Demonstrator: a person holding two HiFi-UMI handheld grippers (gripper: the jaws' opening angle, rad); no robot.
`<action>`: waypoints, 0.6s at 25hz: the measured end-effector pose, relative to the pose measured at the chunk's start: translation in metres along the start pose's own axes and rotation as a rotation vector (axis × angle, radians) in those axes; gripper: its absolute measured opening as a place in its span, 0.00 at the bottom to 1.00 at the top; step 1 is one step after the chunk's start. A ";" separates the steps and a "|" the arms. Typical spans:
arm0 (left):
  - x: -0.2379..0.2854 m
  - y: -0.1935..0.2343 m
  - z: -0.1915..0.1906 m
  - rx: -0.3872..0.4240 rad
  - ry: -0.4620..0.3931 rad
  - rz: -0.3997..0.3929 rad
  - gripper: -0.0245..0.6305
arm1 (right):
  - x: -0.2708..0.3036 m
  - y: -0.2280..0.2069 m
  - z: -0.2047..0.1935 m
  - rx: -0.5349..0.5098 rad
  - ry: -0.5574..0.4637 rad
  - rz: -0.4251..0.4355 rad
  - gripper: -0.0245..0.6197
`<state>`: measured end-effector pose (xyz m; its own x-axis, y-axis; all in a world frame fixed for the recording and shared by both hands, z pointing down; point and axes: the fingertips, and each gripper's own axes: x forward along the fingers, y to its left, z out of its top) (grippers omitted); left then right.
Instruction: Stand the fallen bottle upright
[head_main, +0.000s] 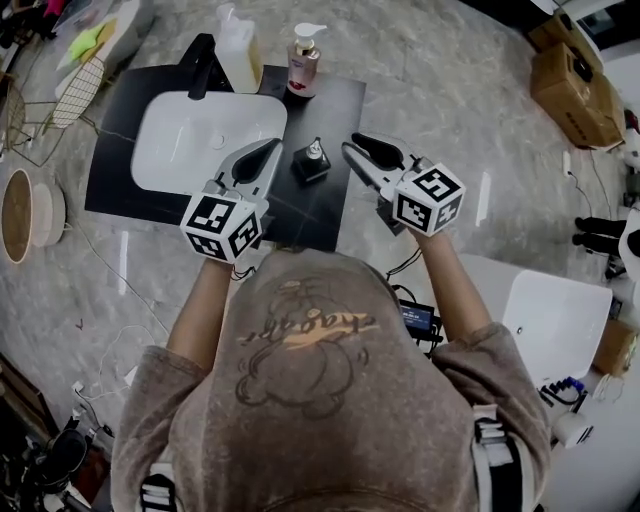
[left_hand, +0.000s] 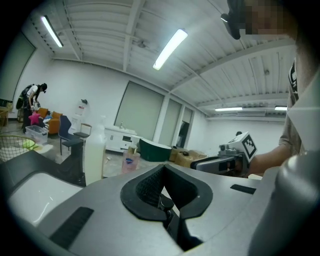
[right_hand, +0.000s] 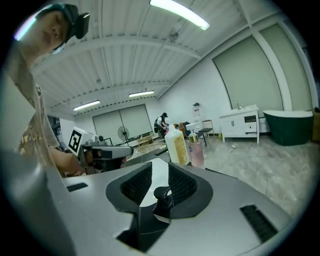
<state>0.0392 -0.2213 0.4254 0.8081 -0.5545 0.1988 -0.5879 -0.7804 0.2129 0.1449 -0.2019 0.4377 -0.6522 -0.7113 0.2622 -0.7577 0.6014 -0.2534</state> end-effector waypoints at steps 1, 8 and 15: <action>-0.001 -0.002 0.000 0.007 0.000 -0.002 0.07 | -0.005 0.004 0.000 -0.029 0.002 -0.009 0.17; -0.006 -0.010 0.003 0.050 -0.015 0.003 0.07 | -0.037 0.015 0.019 -0.076 -0.115 -0.109 0.13; -0.010 -0.010 0.000 0.051 -0.055 0.021 0.07 | -0.048 0.020 0.015 -0.139 -0.155 -0.177 0.02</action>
<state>0.0366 -0.2083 0.4209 0.7975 -0.5845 0.1492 -0.6028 -0.7816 0.1605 0.1616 -0.1614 0.4057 -0.5061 -0.8507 0.1424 -0.8625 0.4991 -0.0835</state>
